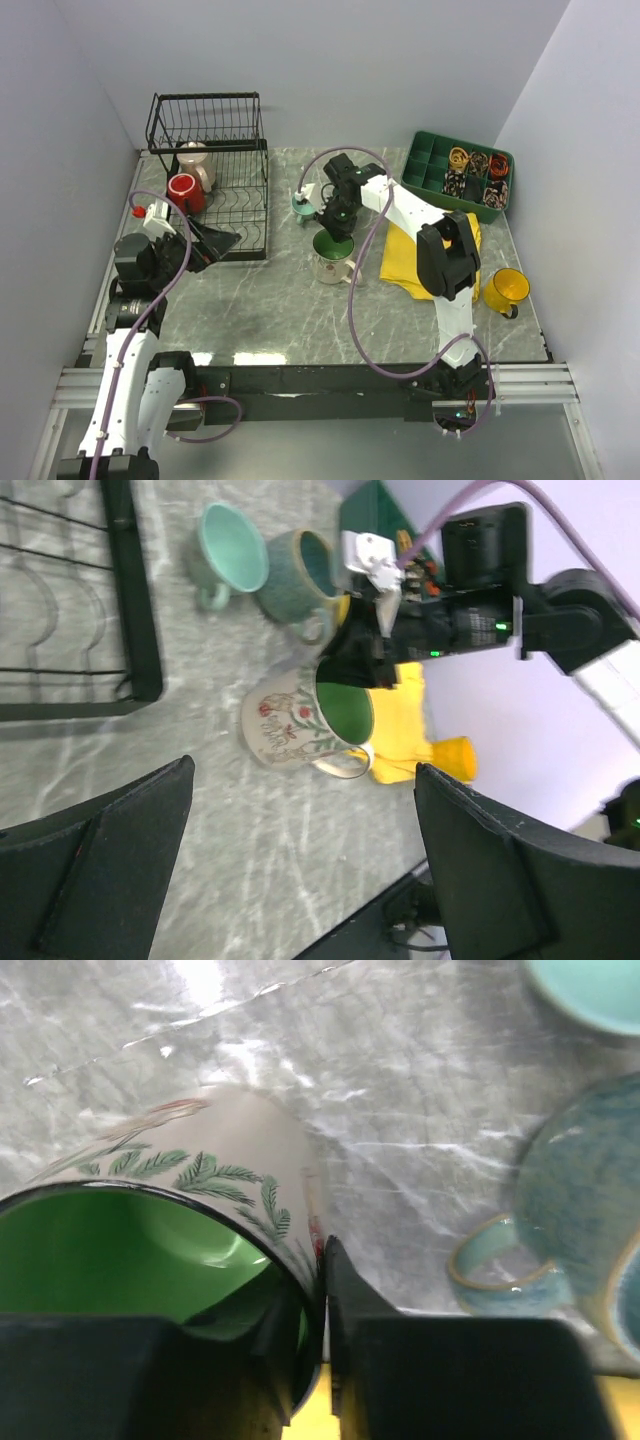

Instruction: Load the cups into the dish rack

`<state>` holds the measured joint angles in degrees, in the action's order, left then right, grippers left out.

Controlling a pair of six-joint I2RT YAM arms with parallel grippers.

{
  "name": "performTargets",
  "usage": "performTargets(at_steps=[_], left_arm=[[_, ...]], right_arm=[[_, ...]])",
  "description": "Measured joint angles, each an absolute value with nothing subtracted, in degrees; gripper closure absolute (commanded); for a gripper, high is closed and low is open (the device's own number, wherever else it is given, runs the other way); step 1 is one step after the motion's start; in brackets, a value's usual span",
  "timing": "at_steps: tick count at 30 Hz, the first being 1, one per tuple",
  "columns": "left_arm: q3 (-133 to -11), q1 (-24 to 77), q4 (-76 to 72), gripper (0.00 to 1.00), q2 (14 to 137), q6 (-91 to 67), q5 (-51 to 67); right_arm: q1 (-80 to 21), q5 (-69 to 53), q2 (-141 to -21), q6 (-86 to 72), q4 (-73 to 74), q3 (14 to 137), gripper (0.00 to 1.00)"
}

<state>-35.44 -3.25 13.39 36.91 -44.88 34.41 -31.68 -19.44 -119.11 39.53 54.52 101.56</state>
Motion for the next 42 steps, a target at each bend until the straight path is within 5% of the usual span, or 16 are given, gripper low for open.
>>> performTargets(at_steps=[1, 16, 29, 42], left_arm=[[-35.0, -3.25, 12.25, 0.04, 36.99, -45.54, 35.03], [-26.74, -3.03, -9.63, 0.04, 39.24, -64.23, 46.61], [-27.55, 12.93, -32.97, 0.04, 47.18, -77.97, 44.64], [-43.92, 32.21, -54.17, 0.04, 68.53, -84.2, 35.88]], right_arm=[[-31.75, -18.98, -119.11, 39.48, 53.98, 101.54, 1.0], [-30.85, -25.61, -111.98, 37.67, 58.0, 96.55, 1.0], [-19.79, -35.88, -93.89, 26.41, 58.98, 113.45, 1.0], [-11.86, -43.16, -77.38, -18.68, 8.21, 89.36, 1.0]])
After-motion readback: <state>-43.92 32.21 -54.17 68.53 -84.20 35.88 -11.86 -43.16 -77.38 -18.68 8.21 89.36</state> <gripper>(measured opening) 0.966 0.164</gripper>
